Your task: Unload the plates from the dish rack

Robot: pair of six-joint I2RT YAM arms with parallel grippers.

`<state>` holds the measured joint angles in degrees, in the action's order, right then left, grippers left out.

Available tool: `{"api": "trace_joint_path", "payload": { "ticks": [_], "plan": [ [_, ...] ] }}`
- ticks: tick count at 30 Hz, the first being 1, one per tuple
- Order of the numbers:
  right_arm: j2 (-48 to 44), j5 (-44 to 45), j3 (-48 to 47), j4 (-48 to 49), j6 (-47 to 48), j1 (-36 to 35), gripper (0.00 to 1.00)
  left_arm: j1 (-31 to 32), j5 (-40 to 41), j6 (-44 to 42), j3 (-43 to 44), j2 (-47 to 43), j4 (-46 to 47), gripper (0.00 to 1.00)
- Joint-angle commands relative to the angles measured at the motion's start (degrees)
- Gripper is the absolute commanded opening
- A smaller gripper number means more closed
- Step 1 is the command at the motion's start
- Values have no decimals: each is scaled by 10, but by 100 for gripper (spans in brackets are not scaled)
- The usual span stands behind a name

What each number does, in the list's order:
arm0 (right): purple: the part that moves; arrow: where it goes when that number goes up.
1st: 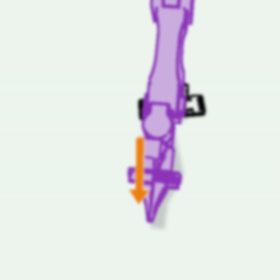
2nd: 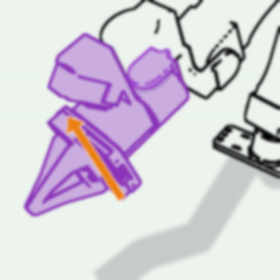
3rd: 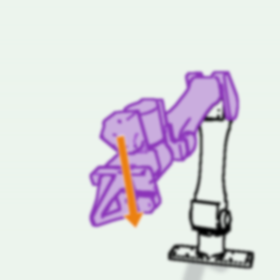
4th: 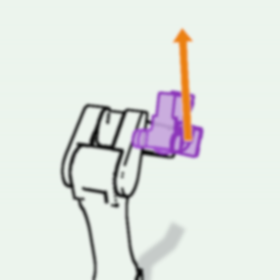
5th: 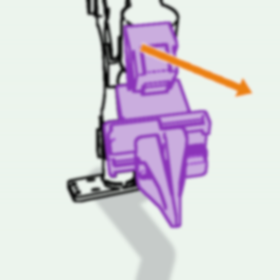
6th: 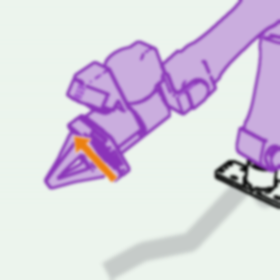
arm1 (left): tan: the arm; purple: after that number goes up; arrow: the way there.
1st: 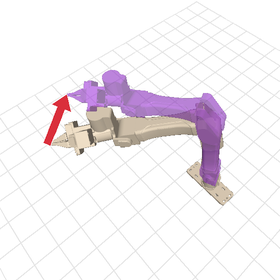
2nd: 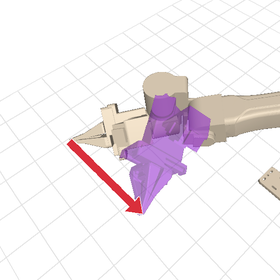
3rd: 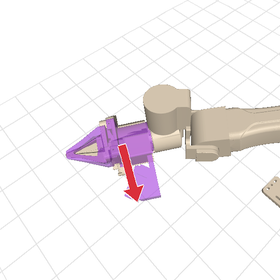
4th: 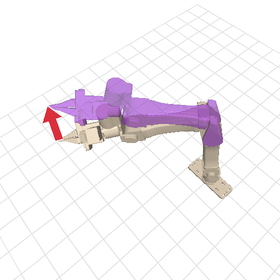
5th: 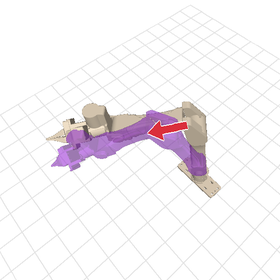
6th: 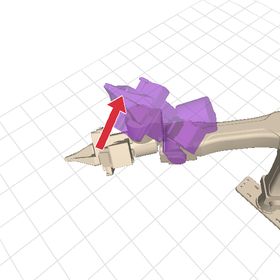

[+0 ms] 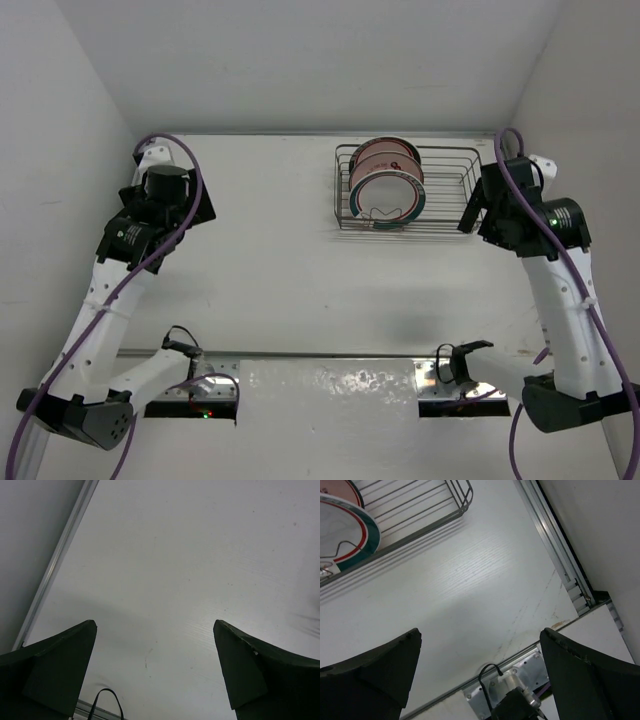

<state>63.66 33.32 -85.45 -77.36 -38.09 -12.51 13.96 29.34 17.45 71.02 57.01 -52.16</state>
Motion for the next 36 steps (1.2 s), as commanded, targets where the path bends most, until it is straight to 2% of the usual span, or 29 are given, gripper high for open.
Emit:
{"api": "trace_joint_path", "payload": {
  "ticks": [1, 4, 6, 8, 9, 10, 12, 14, 15, 17, 24, 29, 34, 36],
  "plan": [
    [2, 36, -26, -19, -51, 0, 99, 5, 20, 1, 17, -1, 8, 100],
    [-12, -7, -8, 38, -79, 1, 99, 5, 29, 1, 17, -2, 5, 100],
    [-29, -92, 24, 140, -125, 1, 98, 5, 31, 1, 17, -5, 4, 100],
    [-69, -150, 106, 240, -168, 1, 99, 5, 32, 2, 18, -5, 3, 100],
    [-78, -200, 134, 348, -202, 1, 99, 5, 32, 2, 18, -7, 3, 100],
    [-68, -216, 157, 377, -226, 1, 99, 5, 31, 2, 19, -6, 2, 100],
    [7, -243, 114, 365, -271, 1, 99, 5, 27, 1, 23, -5, 1, 100],
    [60, -197, 72, 303, -310, -20, 99, 5, 26, 0, 25, -3, 2, 100],
    [84, -160, 38, 253, -359, -23, 99, 5, 26, -1, 26, -5, 3, 100],
    [151, -141, 6, 216, -404, -30, 99, 5, 26, -2, 24, -6, 7, 100],
    [274, -70, -85, 235, -535, -65, 95, 5, 19, -7, -8, -23, 19, 100],
    [312, -11, -77, 261, -614, -77, 91, 5, 12, -9, -10, -26, 21, 100],
    [376, -2, -95, 249, -649, -81, 83, 5, -1, -11, -13, -23, 24, 100],
    [401, 17, -101, 250, -658, -81, 76, 5, -9, -11, -7, -19, 21, 100]
  ]
}}
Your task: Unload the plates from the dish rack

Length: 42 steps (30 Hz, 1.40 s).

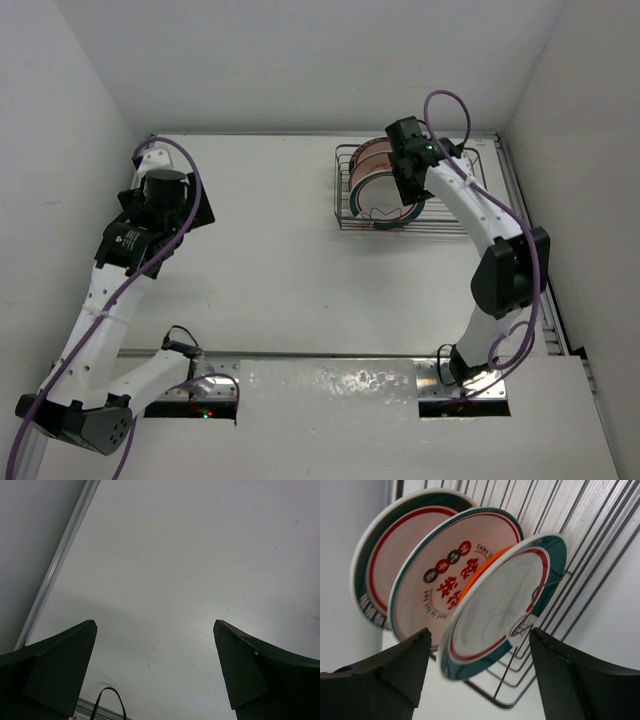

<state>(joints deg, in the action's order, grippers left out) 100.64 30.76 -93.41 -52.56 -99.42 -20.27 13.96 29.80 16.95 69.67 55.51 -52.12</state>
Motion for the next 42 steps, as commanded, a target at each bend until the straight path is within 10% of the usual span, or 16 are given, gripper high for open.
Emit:
{"api": "trace_joint_path", "payload": {
  "ticks": [1, 21, 36, 42],
  "plan": [
    [39, 50, -25, 16, -36, -4, 73, 5, -18, -6, 8, -1, 19, 100],
    [29, 76, -49, 14, -93, -4, 2, 7, -47, -10, -1, 0, 25, 100],
    [-52, 14, -129, 10, -77, -4, 0, 7, -78, 31, 113, 40, -8, 100],
    [-49, -112, -171, 131, 70, -4, 0, 7, -139, 85, 221, 91, -19, 100]
  ]
}}
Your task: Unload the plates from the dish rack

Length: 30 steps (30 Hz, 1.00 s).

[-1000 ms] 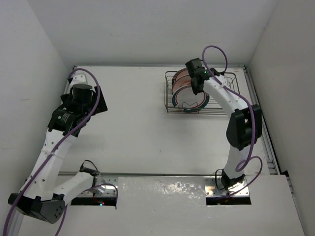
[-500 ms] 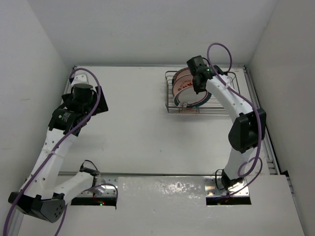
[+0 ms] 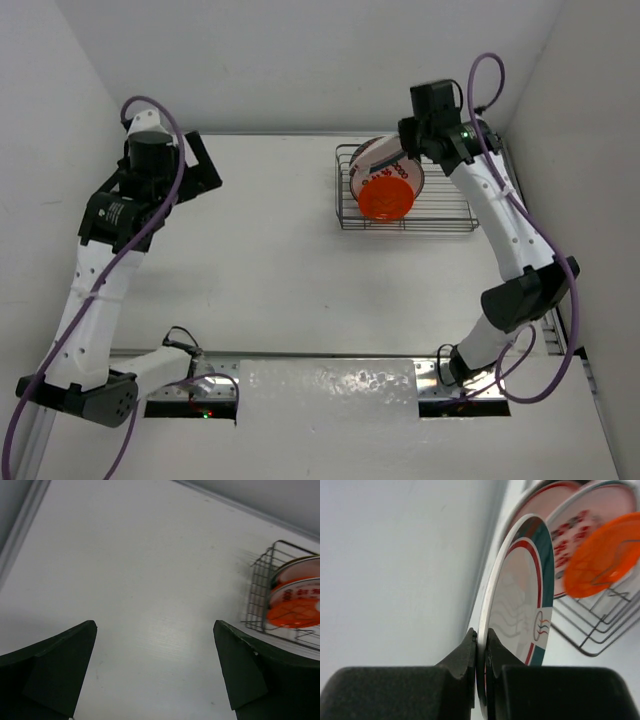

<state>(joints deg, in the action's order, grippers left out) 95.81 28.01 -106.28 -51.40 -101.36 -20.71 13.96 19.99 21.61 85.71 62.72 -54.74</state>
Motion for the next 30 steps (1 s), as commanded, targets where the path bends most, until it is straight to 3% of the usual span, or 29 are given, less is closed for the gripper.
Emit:
{"api": "trace_joint_path", "payload": {
  "ticks": [1, 3, 4, 5, 6, 7, 9, 10, 12, 14, 17, 23, 28, 30],
  "plan": [
    [15, -122, -88, 180, 193, 0, 0, 7, -69, 54, 80, 37, 8, 100],
    [113, -268, -190, 190, 303, -1, 0, 7, -101, 75, 138, 56, 8, 100],
    [159, -325, -263, 140, 403, -2, 0, 7, -102, 103, 160, 72, 3, 100],
    [199, -368, -390, 107, 438, -2, 0, 7, -95, 120, 181, 80, -5, 100],
    [238, -467, -410, 96, 479, -3, 0, 6, -80, 139, 217, 89, -24, 100],
    [232, -500, -402, 76, 555, -3, 0, 5, -78, 169, 232, 100, -29, 100],
    [185, -529, -274, 67, 669, -25, 0, 3, -99, 188, 244, 103, -23, 100],
    [130, -509, -196, 47, 789, -39, 0, 3, -110, 200, 244, 108, -19, 100],
    [78, -419, -156, -10, 962, -95, 0, 1, -148, 217, 235, 113, -6, 100],
    [44, -379, -96, -19, 1035, -127, 0, -2, -180, 223, 220, 118, 2, 100],
    [-32, -301, -1, 21, 1116, -178, 0, -4, -223, 229, 201, 130, -3, 100],
    [-85, -158, 62, 23, 1239, -352, 0, -7, -288, 223, 142, 141, -26, 100],
    [-155, -111, 191, 179, 1283, -419, 0, -7, -397, 246, 62, 138, -5, 100],
    [-160, -88, 202, 211, 1295, -438, 0, -7, -452, 265, 21, 130, 29, 97]
  ]
}}
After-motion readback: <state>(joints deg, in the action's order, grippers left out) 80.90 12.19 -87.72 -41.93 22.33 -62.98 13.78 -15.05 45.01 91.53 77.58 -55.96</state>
